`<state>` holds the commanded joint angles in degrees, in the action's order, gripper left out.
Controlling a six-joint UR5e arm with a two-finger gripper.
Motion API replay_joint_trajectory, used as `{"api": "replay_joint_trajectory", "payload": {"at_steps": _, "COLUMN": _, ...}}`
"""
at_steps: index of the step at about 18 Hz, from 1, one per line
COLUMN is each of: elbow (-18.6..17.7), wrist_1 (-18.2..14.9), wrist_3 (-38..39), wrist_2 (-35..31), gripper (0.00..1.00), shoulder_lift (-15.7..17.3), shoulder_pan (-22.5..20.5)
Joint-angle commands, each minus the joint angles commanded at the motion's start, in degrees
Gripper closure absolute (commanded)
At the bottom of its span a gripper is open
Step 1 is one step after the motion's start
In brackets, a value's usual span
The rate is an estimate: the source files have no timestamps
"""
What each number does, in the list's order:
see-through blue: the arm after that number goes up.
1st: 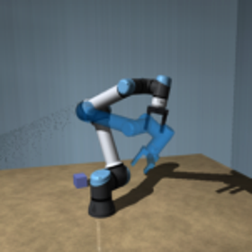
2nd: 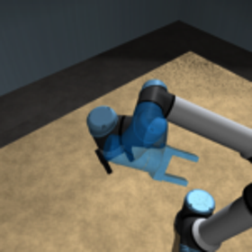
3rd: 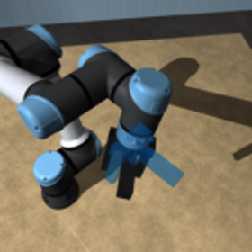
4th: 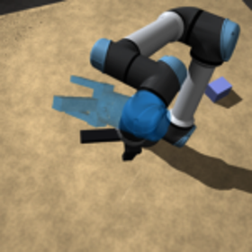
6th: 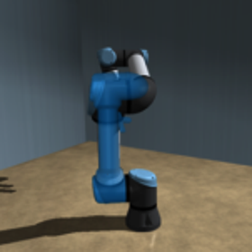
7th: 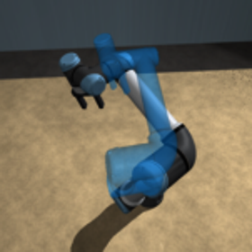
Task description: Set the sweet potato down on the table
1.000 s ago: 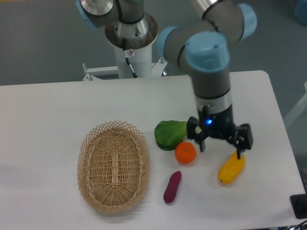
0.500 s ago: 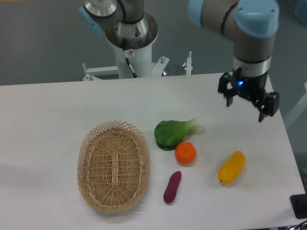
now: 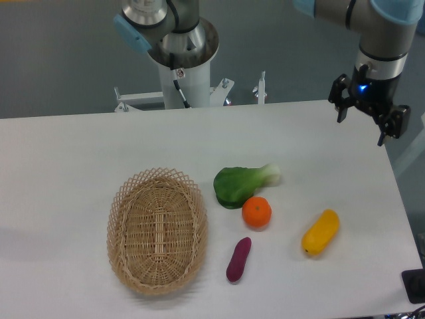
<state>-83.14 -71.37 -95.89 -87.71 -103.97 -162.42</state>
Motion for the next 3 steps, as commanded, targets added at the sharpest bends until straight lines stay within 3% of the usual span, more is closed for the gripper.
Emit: {"api": "replay_joint_trajectory", "payload": {"at_steps": 3, "elbow": 0.0, "wrist_1": 0.1, "wrist_3": 0.1, "wrist_2": 0.1, "gripper": 0.00, "shoulder_lift": 0.0, "shoulder_pan": 0.0}}
